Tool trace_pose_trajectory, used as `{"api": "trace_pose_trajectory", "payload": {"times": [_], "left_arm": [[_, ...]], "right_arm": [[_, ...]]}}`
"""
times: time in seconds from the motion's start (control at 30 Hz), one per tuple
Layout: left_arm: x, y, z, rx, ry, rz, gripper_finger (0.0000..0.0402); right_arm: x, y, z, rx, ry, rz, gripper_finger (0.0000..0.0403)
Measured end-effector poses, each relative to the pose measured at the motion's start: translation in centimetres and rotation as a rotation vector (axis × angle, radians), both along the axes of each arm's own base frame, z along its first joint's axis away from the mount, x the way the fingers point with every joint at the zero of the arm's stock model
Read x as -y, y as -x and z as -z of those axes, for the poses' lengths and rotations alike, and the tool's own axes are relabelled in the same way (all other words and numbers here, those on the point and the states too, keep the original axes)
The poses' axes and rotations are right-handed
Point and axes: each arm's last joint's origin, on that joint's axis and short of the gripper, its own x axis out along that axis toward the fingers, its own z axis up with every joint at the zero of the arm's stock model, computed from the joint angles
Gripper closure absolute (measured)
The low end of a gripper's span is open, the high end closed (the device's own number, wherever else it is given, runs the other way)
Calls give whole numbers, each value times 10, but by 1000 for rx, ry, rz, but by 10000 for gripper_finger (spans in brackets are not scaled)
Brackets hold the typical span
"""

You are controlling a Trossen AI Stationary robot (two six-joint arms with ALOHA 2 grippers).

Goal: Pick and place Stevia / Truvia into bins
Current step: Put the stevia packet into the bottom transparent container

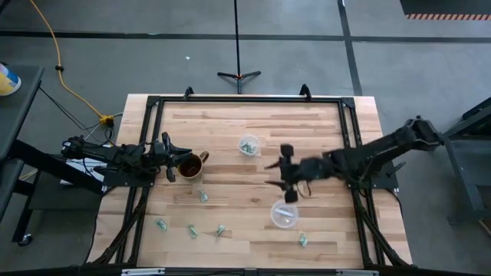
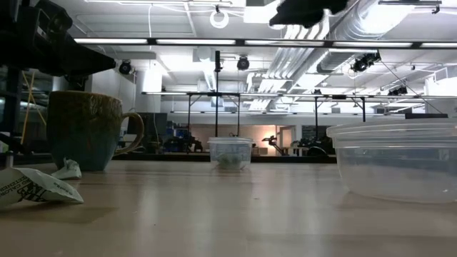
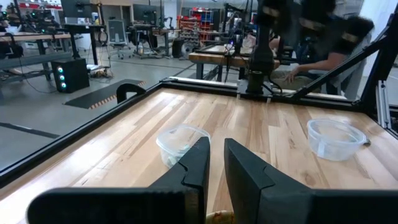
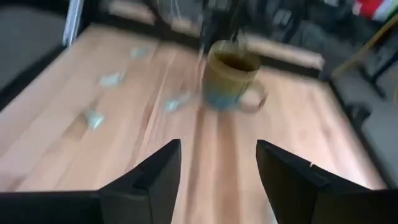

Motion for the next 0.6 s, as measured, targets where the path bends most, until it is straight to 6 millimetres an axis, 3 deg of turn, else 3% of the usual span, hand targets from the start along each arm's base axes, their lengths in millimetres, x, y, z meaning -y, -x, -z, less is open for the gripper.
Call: {"api": "trace_pose_trajectory", "payload": {"times": [0.43,0.6], "left_arm": [[0,0,0,0,0,0,318],[0,0,0,-1,0,0,318]], "right_arm": [[-103,66,18,-220,-405,-33,233],[-138,83,42,-362,-439,-114,242]]}}
